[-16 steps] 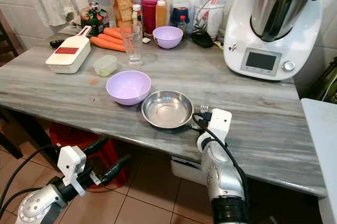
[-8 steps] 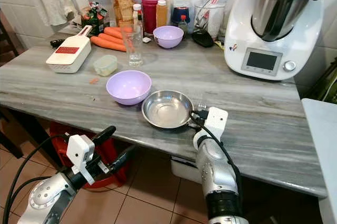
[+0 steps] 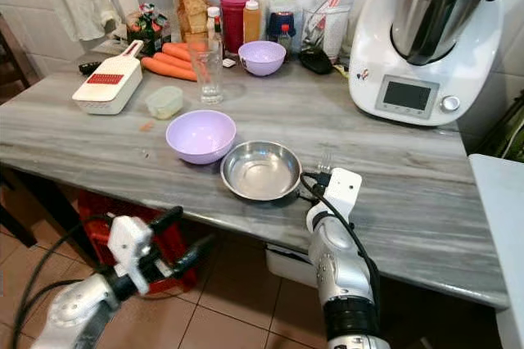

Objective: Setting the table

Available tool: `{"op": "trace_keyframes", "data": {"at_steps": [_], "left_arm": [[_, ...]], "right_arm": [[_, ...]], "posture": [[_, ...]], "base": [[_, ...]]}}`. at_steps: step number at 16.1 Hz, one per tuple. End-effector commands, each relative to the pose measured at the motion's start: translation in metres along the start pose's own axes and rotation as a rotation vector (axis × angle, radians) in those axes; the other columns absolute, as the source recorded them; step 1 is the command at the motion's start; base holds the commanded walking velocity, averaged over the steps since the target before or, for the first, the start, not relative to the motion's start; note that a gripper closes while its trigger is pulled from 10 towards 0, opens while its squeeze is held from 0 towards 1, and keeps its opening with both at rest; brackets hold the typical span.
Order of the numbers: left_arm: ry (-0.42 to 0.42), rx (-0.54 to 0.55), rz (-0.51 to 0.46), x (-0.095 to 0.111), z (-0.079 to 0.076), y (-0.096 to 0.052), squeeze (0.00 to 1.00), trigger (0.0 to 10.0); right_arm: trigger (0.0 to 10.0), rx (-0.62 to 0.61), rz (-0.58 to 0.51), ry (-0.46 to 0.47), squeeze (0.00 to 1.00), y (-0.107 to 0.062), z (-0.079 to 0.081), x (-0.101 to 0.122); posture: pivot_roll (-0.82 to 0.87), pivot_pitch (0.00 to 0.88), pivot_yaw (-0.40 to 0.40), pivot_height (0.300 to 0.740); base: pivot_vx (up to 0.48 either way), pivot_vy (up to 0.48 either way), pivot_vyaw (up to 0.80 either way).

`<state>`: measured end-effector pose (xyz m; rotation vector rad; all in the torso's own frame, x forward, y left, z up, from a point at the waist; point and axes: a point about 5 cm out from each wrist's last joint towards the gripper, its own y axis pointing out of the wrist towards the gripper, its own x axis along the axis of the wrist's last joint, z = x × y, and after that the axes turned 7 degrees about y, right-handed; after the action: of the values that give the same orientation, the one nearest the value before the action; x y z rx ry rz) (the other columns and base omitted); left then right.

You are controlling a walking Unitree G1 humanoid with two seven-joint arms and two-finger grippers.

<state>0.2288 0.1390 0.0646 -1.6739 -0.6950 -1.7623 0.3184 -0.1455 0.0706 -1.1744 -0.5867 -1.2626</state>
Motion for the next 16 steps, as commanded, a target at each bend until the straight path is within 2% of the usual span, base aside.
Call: {"op": "trace_keyframes", "data": {"at_steps": [1,2,3,4,6,9,11,12,14,16], "left_arm": [[0.015,-0.024,0.014,-0.006,-0.006,0.009,0.00,10.0],[0.012,-0.025,0.018,-0.008,-0.008,0.012,0.00,10.0],[0.008,-0.027,0.022,-0.010,-0.010,0.014,0.00,10.0],[-0.002,-0.032,0.027,-0.014,-0.012,0.015,0.00,10.0],[-0.004,-0.032,0.029,-0.017,-0.013,0.013,0.00,10.0],[0.021,-0.013,0.004,-0.016,-0.002,0.001,0.00,10.0],[0.069,0.094,-0.063,-0.001,0.022,-0.006,0.00,10.0],[0.077,0.113,-0.070,0.001,0.028,-0.007,0.00,10.0],[0.112,0.187,-0.092,0.015,0.054,0.006,0.00,10.0],[0.146,0.275,-0.105,0.025,0.075,0.009,0.00,10.0]], "right_arm": [[10.0,-0.017,0.015,0.012,0.32,0.001,-0.003,-0.003],[10.0,-0.015,0.016,0.015,0.71,0.001,-0.004,-0.003],[10.0,-0.016,0.016,0.015,0.76,0.001,-0.004,-0.003],[10.0,-0.015,0.017,0.017,1.00,0.002,-0.004,-0.003],[10.0,-0.011,0.022,0.017,1.00,0.002,-0.004,-0.004],[10.0,0.000,-0.006,0.017,1.00,0.001,-0.002,0.002],[10.0,0.032,-0.096,0.004,1.00,-0.002,0.001,0.022],[10.0,0.038,-0.110,0.003,1.00,-0.003,0.002,0.025],[10.0,0.056,-0.164,-0.016,1.00,-0.009,0.001,0.035],[10.0,0.063,-0.208,-0.034,1.00,-0.016,-0.002,0.041]], "posture": [[0.00,0.000,-0.010,0.740],[0.00,0.000,-0.008,0.740],[0.00,0.000,-0.008,0.740],[0.00,0.000,-0.008,0.740],[0.00,0.000,-0.012,0.740],[0.00,0.000,-0.017,0.740],[0.00,0.000,-0.021,0.740],[0.00,0.000,-0.022,0.740],[0.00,0.000,-0.022,0.740],[-0.01,0.000,-0.019,0.740]], "base": [[0.000,0.000,0.00],[0.000,0.000,0.00],[0.000,0.000,0.00],[0.000,0.000,0.00],[0.000,0.000,0.00],[0.000,0.000,0.00],[0.000,0.000,0.00],[0.000,0.000,0.00],[0.000,0.000,0.00],[0.000,0.000,0.00]]}}
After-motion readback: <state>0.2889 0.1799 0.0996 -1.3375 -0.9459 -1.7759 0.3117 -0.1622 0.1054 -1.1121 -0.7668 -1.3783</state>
